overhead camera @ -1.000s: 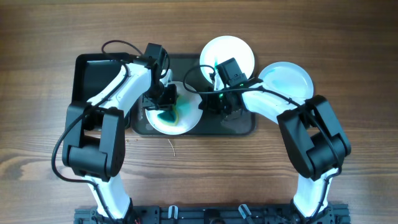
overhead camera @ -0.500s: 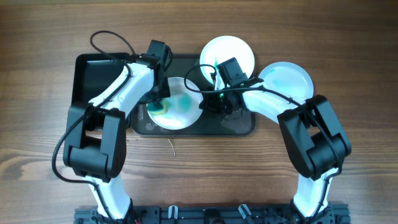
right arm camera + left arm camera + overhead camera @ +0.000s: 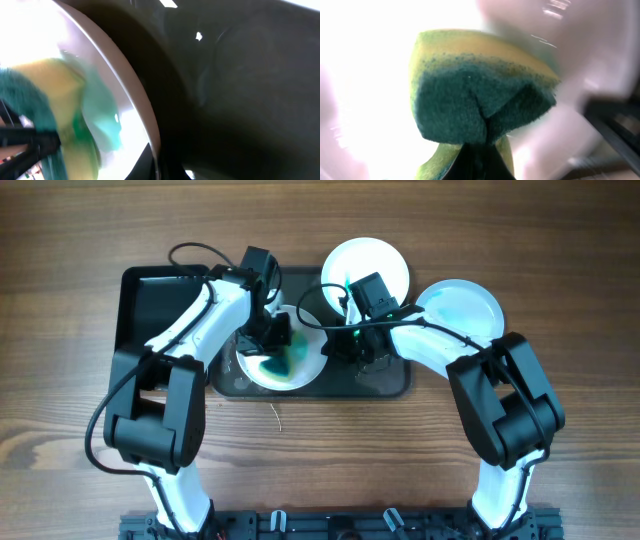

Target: Clean dirty plates on tray and stack at the side

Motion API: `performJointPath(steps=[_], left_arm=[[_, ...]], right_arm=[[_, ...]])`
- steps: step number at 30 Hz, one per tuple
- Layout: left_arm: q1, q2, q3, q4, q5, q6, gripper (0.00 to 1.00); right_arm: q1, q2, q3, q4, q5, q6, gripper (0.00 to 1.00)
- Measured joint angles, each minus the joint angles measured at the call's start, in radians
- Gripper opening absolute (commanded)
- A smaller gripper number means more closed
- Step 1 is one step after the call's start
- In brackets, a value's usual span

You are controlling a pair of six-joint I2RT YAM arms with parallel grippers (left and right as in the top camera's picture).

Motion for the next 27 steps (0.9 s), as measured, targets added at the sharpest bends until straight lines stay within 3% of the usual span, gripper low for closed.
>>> performJointPath(steps=[5,8,15,19,21,27], left_arm=[[-0.01,0.0,0.0,0.067,0.109,0.061,0.04],[-0.01,0.0,0.0,0.129,0.097,0.052,0.04],[-0.01,0.0,0.0,0.207,-0.158,-0.057,0.04],[-0.009,0.0,0.0,0.135,-0.424,-0.18,0.04],[-0.009,0.0,0.0,0.096,-0.48,-0.215,0.04],[-0.011,0.0,0.0,0.007,-0.423,-0.217,0.04]], right_arm=[[-0.005,0.0,0.0,0.0,0.005,0.001,0.04],[-0.006,0.0,0.0,0.0,0.005,0.004,0.04],[-0.006,0.0,0.0,0.001,0.007,0.008,0.04],[-0.006,0.0,0.0,0.004,0.006,0.008,0.04],[-0.006,0.0,0.0,0.005,0.006,0.007,0.05],[-0.003,0.0,0.0,0.004,0.004,0.003,0.04]])
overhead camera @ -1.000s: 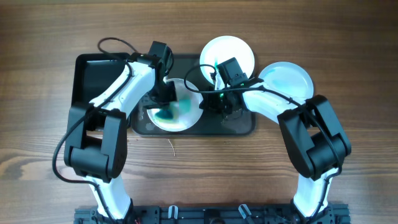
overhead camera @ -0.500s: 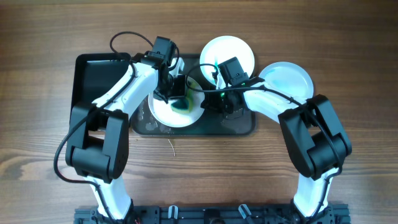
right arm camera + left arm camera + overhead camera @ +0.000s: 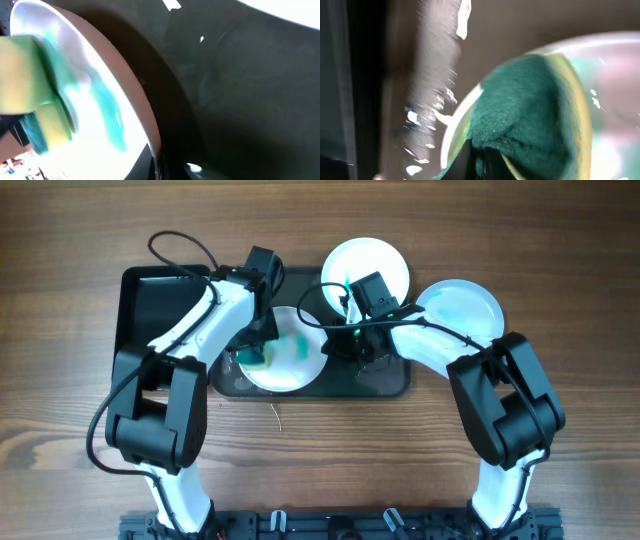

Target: Clean dirty plates on tray and stack at the side

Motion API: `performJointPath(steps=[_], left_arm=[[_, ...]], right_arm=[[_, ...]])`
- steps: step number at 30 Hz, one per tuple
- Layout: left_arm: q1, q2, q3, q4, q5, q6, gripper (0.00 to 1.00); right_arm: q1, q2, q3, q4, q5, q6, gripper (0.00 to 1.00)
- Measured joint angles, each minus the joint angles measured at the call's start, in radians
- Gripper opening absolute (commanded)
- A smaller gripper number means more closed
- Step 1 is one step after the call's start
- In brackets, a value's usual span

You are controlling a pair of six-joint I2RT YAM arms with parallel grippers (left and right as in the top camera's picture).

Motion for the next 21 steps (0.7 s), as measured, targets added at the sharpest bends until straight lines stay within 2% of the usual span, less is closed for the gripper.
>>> performJointPath(steps=[7,11,15,21], left_arm=[[0.008,0.0,0.0,-0.016,0.441,0.259,0.04],[0.007,0.0,0.0,0.034,0.555,0.314,0.04],[0.007,0.0,0.0,0.098,0.557,0.309,0.04],[0.007,0.0,0.0,0.189,0.334,0.199,0.04]], right_arm=[[0.0,0.0,0.0,-0.005,0.001,-0.003,0.04],[-0.001,0.0,0.0,-0.005,0.003,0.0,0.04],[-0.001,0.0,0.0,-0.005,0.003,0.001,0.04],[-0.001,0.0,0.0,-0.004,0.003,0.002,0.04]])
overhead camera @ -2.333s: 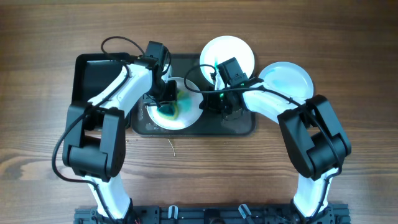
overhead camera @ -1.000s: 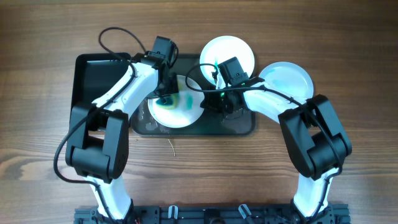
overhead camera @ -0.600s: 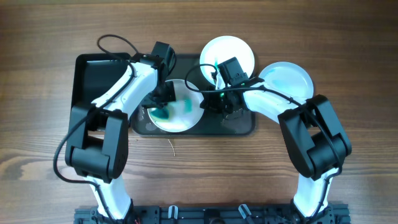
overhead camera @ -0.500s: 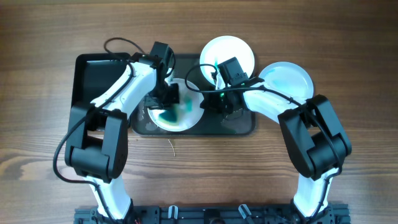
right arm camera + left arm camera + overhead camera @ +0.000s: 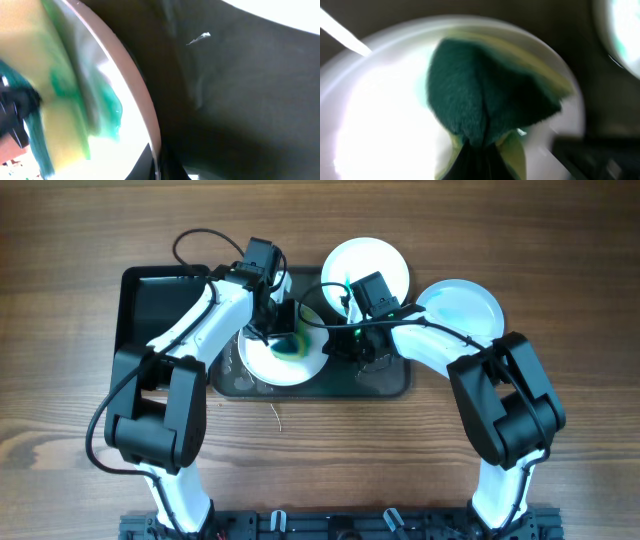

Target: Clean dirty plates on tray and stack at the side

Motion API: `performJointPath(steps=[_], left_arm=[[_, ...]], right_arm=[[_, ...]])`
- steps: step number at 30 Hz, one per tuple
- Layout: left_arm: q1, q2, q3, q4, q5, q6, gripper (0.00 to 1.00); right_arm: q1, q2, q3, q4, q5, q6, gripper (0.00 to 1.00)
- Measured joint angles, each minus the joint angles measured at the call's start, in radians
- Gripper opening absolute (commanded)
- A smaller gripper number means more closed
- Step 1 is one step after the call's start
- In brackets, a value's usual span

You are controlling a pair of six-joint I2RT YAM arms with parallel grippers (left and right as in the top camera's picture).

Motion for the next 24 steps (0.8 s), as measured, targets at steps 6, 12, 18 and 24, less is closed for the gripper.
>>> performJointPath(steps=[6,12,18,24], left_arm=[[0.0,0.0,0.003,-0.018,-0.291,-0.103,0.04],[0.018,0.0,0.085,-0.218,-0.369,-0.169,0.04],[0.071,0.0,0.188,-0.329,-0.365,-0.195,0.04],[0.114,0.0,0.201,-0.338,-0.368,-0.194,0.04]], right_arm=[[0.0,0.0,0.0,0.0,0.0,0.003,0.04],[0.002,0.0,0.0,-0.005,0.0,0.002,0.05],[0.002,-0.019,0.001,-0.066,0.029,0.003,0.04],[0.011,-0.101,-0.008,-0.194,0.206,-0.009,0.04]])
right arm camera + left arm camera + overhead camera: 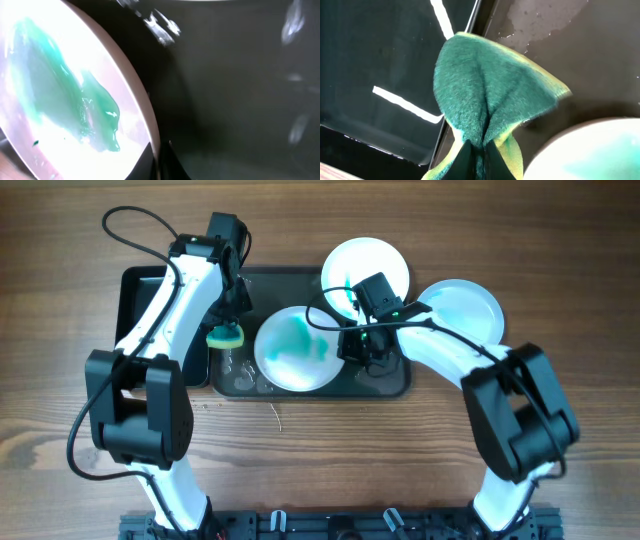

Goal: Clean dirty plates on tray and stack at the side
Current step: 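Lift the scrubbed plate by its rim with the right gripper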

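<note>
A white plate (295, 350) smeared with green soap (70, 107) sits on the dark tray (390, 380). My right gripper (352, 345) is shut on the plate's right rim (150, 125). My left gripper (226, 332) is shut on a green and yellow sponge (492, 100), held over the tray's left end, clear of the plate. Two more white plates lie off the tray: one at the back (365, 268) and one with a faint green tint at the right (460, 305).
A second dark tray (150, 300) adjoins the left side, partly under my left arm. Water drops (235, 370) lie on the tray's left end. Bare wooden table (320, 450) surrounds everything.
My left gripper has moved the sponge off the plate to the left, over the tray's left end. The green smear lies uncovered on the plate. My right gripper keeps its hold on the rim.
The sponge in my left gripper was on the soapy plate near its middle, then at its left edge, then at its upper middle, and the green spread thinner. My right gripper held the rim throughout. Now the sponge is off the plate.
</note>
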Motion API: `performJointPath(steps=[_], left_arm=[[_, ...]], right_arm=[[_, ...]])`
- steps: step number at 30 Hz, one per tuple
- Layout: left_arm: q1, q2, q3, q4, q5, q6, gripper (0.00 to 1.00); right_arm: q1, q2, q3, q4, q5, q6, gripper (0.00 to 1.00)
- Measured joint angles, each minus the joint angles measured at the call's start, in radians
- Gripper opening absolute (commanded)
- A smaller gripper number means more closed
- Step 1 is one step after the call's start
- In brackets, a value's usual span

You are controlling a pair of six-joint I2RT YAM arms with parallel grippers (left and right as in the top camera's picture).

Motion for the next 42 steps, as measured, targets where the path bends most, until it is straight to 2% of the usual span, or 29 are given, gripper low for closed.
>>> performJointPath(steps=[14,15,21,29,36,42], left_arm=[[-0.004,0.0,0.0,0.025,0.079,0.004,0.04],[-0.004,0.0,0.0,0.033,0.124,0.025,0.04],[-0.004,0.0,0.0,0.043,0.238,0.073,0.04],[-0.004,0.0,0.0,0.051,0.277,0.087,0.04],[-0.004,0.0,0.0,0.057,0.287,0.09,0.04],[-0.004,0.0,0.0,0.066,0.289,0.091,0.04]], right_arm=[[0.185,-0.313,-0.004,-0.165,0.511,-0.03,0.04],[0.22,-0.345,-0.004,-0.176,0.612,-0.032,0.04],[0.314,-0.418,-0.004,-0.217,0.876,-0.046,0.04],[0.396,-0.44,-0.004,-0.213,1.141,-0.126,0.04],[0.499,-0.44,-0.005,-0.097,1.407,-0.281,0.04],[0.589,-0.44,-0.008,0.212,1.667,-0.597,0.05]])
